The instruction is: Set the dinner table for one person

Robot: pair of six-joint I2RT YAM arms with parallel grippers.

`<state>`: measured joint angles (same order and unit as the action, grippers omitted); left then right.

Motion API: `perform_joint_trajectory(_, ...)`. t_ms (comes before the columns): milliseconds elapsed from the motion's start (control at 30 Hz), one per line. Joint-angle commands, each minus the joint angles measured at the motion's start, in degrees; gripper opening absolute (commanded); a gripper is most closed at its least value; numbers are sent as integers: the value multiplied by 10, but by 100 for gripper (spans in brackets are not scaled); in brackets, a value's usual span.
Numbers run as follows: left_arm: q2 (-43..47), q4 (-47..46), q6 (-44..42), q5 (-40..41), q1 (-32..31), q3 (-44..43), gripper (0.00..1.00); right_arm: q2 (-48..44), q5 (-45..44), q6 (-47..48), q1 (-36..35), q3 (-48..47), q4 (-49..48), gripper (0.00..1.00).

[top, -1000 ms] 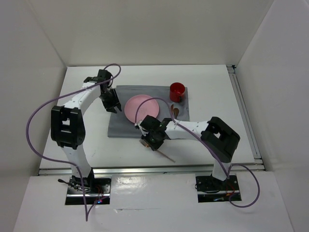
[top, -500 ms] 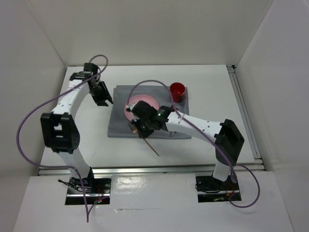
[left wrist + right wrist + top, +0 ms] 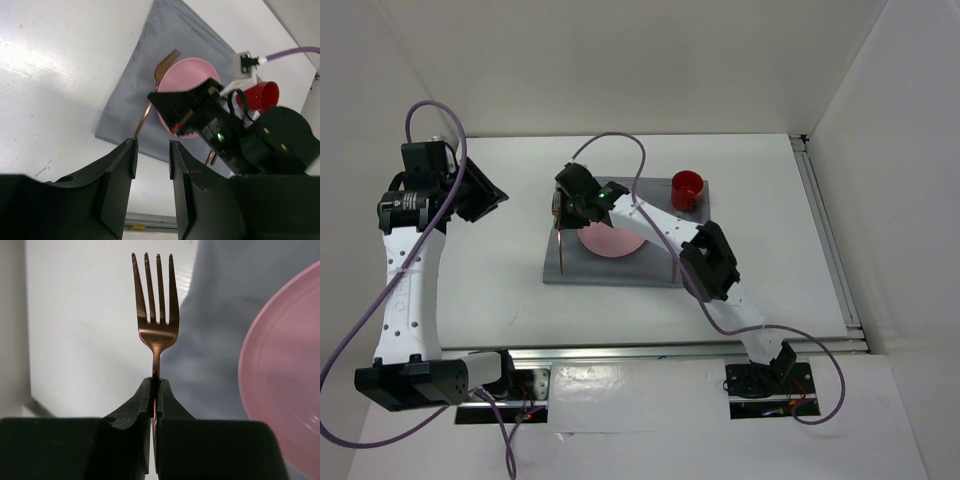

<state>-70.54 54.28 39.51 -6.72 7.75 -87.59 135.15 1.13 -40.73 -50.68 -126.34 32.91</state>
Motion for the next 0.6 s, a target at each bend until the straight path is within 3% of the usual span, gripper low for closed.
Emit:
perform_joint_trajectory(0,22,16,15,-15,16,22,48,36,-43,-68,-3,-59,-45,0)
perform_joint_trajectory(567,33,33,-20,-45,26,59,48,110,-61,-108,30,-41,-78,0)
